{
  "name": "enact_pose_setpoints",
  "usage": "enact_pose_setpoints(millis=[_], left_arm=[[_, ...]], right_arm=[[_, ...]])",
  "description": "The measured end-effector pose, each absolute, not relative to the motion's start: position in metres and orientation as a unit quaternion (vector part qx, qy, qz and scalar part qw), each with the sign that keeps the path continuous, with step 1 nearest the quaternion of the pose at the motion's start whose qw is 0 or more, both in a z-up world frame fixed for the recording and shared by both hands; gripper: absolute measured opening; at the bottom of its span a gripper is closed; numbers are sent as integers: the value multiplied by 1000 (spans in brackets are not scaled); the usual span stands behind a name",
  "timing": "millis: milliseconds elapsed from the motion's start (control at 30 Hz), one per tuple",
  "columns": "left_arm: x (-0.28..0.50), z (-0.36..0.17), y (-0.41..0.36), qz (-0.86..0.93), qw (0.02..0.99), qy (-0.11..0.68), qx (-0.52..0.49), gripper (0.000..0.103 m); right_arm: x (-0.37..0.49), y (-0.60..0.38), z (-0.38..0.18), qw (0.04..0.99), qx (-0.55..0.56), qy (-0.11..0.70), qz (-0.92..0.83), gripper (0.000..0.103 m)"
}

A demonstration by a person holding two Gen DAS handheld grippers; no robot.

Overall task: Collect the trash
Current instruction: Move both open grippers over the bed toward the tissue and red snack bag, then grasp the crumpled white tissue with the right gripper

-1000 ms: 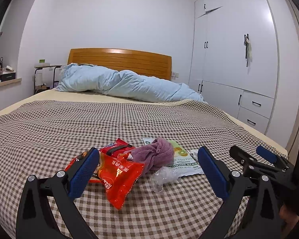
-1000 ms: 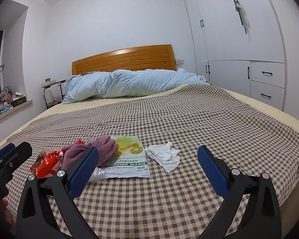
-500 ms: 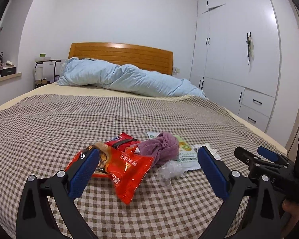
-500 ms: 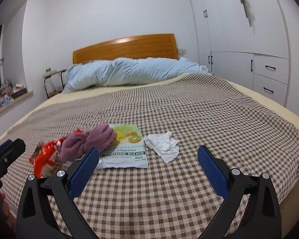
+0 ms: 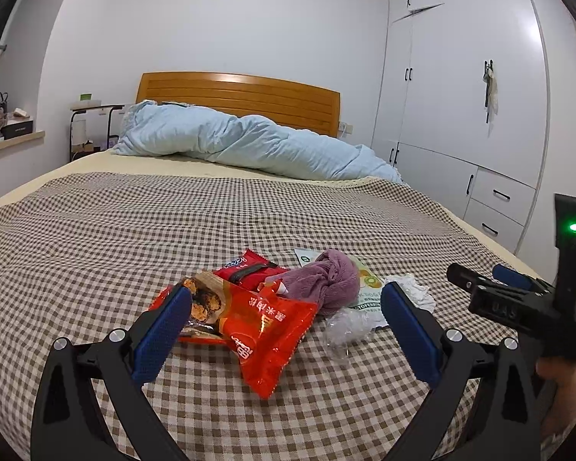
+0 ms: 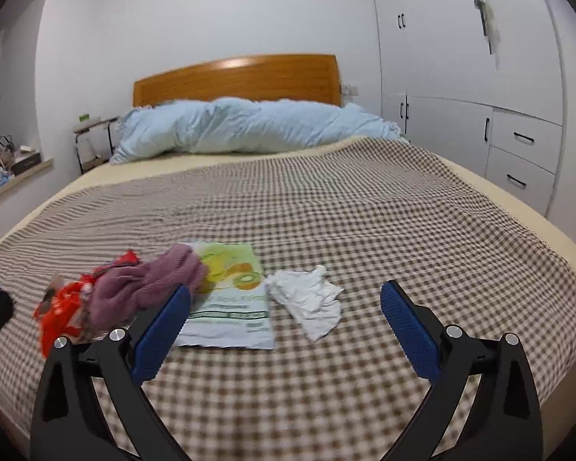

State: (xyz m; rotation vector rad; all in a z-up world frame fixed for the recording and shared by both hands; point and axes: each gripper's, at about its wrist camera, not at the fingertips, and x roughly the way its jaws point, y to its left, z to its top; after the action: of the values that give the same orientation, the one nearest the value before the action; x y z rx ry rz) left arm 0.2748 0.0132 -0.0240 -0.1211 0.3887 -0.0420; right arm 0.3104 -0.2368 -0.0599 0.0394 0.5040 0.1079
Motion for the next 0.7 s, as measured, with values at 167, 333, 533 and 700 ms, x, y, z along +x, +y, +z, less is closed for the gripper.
enact_pose_setpoints(millis=[167, 333, 533, 700], left_arm=[[285, -23, 16, -18, 978, 197, -63, 96], [301, -26, 18, -18, 974, 212, -76, 96], [313, -36, 14, -20, 969, 234, -78, 96], [317, -40, 6, -25, 967, 243, -65, 96]], right_arm=[[348, -245, -70, 953, 23, 297, 52, 95], [386, -243, -89, 936, 10, 350, 45, 95], [421, -236, -125, 910, -7, 412, 34, 68], [420, -254, -133, 902, 42, 429, 38, 12]])
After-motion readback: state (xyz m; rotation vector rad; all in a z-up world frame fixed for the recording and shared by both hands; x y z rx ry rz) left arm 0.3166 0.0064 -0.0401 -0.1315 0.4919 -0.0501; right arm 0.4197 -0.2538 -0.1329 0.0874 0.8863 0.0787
